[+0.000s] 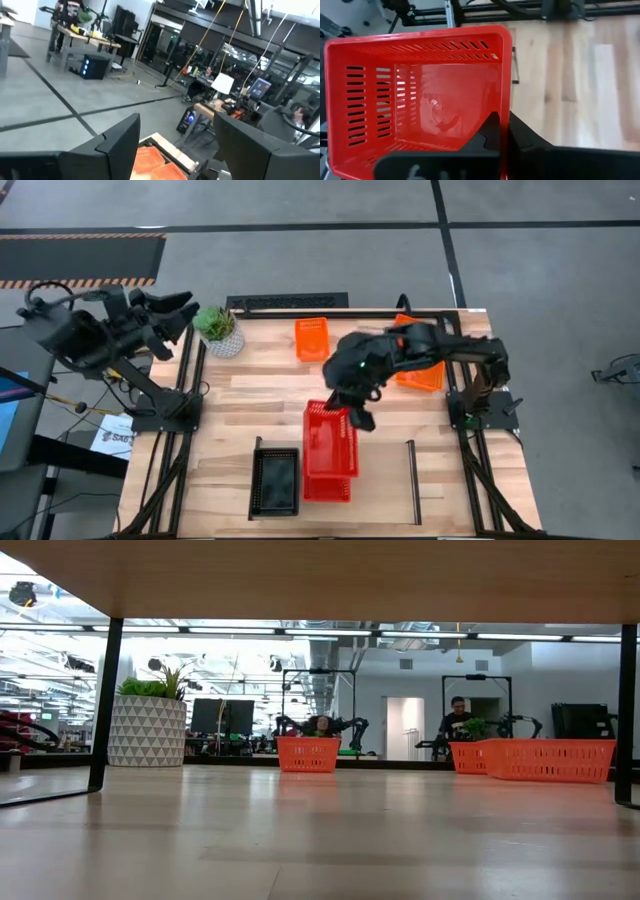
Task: Stack baskets on shelf by color
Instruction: Stack the red bin on the top of the red bins on the shelf
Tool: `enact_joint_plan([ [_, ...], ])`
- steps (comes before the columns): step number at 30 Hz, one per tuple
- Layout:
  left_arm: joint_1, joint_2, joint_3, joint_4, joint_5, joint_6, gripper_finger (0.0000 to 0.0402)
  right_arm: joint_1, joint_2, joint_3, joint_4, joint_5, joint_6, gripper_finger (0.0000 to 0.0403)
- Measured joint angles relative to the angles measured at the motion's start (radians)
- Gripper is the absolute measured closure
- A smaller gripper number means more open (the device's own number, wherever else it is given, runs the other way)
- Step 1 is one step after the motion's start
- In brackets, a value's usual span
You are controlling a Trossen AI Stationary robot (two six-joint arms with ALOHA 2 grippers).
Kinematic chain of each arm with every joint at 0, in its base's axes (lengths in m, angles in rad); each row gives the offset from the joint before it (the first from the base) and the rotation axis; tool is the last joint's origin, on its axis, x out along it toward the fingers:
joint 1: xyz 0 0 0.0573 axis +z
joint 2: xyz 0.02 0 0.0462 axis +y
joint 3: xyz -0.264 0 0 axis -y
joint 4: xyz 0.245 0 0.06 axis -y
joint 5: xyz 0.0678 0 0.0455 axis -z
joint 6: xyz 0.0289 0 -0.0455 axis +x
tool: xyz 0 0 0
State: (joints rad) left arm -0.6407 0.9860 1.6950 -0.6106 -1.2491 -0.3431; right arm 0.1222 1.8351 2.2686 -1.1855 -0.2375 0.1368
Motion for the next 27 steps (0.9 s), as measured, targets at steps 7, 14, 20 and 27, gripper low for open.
enact_joint_plan([
  [7,0.000,0.010,-0.001,-0.054,0.023,-0.032,0.0160,0.032,0.070,0.000,0.010,-0.002,0.047,0.0384],
  [14,0.000,0.009,-0.001,-0.054,0.022,-0.036,0.0160,0.063,0.119,0.001,-0.078,0.000,0.073,0.0390],
  [20,0.000,0.008,-0.001,-0.055,0.023,-0.030,0.0160,0.074,0.148,0.001,-0.089,0.030,0.085,0.0382],
  [27,0.000,0.008,-0.001,-0.056,0.023,-0.025,0.0160,0.072,0.169,-0.001,-0.112,0.038,0.100,0.0384],
])
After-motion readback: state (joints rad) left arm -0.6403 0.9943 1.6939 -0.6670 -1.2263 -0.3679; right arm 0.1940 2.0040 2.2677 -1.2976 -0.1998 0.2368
